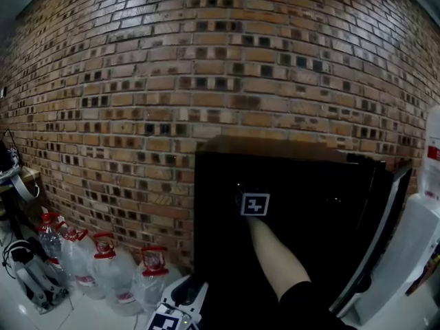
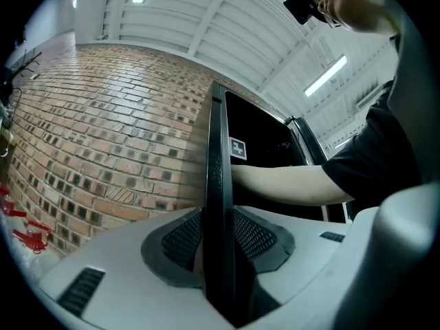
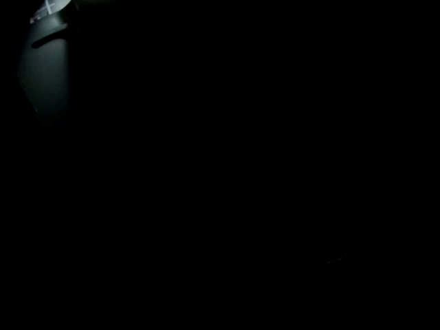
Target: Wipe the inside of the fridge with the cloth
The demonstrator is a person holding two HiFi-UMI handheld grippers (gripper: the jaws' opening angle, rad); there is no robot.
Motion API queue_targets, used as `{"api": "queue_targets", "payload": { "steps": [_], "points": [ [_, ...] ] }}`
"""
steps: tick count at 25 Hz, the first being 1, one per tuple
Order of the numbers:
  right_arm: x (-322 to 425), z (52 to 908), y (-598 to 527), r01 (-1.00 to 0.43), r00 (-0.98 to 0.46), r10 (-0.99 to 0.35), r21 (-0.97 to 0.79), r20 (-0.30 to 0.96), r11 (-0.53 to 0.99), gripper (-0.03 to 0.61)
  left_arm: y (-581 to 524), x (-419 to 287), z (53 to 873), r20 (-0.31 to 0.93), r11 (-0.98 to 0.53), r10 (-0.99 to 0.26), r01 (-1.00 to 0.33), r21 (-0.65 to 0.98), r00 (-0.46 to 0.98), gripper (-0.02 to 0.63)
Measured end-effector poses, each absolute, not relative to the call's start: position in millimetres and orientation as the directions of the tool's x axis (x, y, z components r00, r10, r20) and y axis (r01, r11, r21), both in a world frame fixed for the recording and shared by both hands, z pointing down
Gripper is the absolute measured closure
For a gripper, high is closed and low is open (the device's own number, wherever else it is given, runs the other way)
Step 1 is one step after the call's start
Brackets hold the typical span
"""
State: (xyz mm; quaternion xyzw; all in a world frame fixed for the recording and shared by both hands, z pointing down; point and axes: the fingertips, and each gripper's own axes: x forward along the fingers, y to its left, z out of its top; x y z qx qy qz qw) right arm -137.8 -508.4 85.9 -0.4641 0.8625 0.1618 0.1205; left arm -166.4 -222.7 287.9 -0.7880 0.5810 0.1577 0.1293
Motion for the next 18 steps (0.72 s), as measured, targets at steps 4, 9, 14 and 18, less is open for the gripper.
{"api": "queue_targets", "payload": {
  "steps": [4,9,14,18],
  "points": [
    [-144.0,78.2,-519.5,-0.854,-0.521,-0.780,0.199,-0.347,0.482,0.505,-221.1,-166.7,287.6,-0.400,-0.282,-0.877,-0.959,-0.021,0.267,0.480],
    [-145.3,76.4,-524.0,-0.861,-0.503,-0.799,0.272,-0.329,0.430,0.503,-219.8,-166.9,286.6,-0.400,-0.273,-0.879,-0.962,-0.025,0.259,0.491],
    [-117.5,77.4,-527.7,-0.889,-0.451,-0.829,0.243,-0.331,0.387,0.503,-219.2,-166.8,286.0,-0.400,-0.264,-0.881,-0.964,-0.029,0.253,0.491],
    [-77.8,86.0,-533.8,-0.914,-0.394,-0.857,0.235,-0.331,0.330,0.503,-219.4,-166.3,287.3,-0.399,-0.257,-0.883,-0.966,-0.030,0.248,0.486]
  ]
}}
